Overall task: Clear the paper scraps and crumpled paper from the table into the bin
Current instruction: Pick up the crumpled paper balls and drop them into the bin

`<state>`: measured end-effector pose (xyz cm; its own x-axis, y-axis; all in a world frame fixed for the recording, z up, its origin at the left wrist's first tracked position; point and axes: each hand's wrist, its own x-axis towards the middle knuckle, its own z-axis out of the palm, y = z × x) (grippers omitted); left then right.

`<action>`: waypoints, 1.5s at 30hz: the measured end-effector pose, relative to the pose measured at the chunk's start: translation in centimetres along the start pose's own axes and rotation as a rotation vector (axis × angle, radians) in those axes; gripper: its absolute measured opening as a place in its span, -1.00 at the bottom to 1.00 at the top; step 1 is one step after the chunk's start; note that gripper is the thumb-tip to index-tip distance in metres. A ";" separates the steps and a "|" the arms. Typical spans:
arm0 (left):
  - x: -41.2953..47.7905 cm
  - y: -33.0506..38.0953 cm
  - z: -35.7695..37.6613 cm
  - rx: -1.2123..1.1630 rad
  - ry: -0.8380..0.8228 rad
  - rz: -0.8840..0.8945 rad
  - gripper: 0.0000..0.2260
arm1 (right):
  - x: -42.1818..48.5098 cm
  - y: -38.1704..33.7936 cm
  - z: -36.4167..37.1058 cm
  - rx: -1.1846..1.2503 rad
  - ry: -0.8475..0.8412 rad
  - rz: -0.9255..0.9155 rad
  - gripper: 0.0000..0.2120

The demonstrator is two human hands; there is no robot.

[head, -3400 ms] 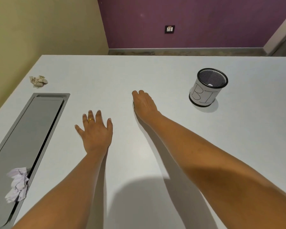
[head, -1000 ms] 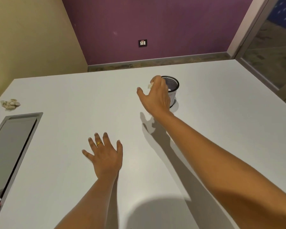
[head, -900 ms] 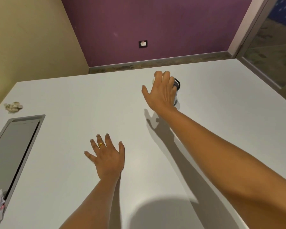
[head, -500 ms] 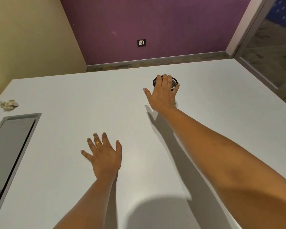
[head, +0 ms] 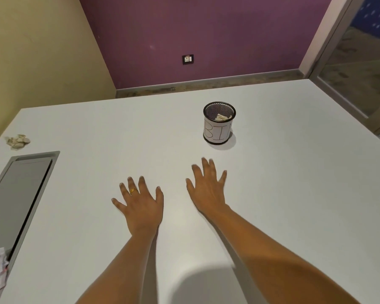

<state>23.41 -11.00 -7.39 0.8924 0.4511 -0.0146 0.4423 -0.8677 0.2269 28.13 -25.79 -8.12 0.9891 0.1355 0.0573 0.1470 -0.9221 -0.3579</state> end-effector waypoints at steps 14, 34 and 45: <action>-5.9 -5.2 -1.2 -0.051 0.000 0.192 -0.52 | -8.6 -2.1 0.1 -0.053 -0.115 0.050 -0.45; -17.2 -20.9 -6.3 -0.077 0.121 -0.094 -0.60 | -16.1 -11.0 0.1 -0.154 -0.347 -0.232 -0.50; -19.2 -28.5 -7.2 -0.080 0.161 -0.369 -0.56 | -16.4 -20.7 2.4 -0.090 -0.446 -0.581 -0.41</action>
<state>-7.01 6.60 -6.61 0.6464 0.7618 0.0422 0.7165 -0.6251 0.3096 8.86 -8.04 -3.87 0.6626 0.7277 -0.1771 0.6655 -0.6806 -0.3065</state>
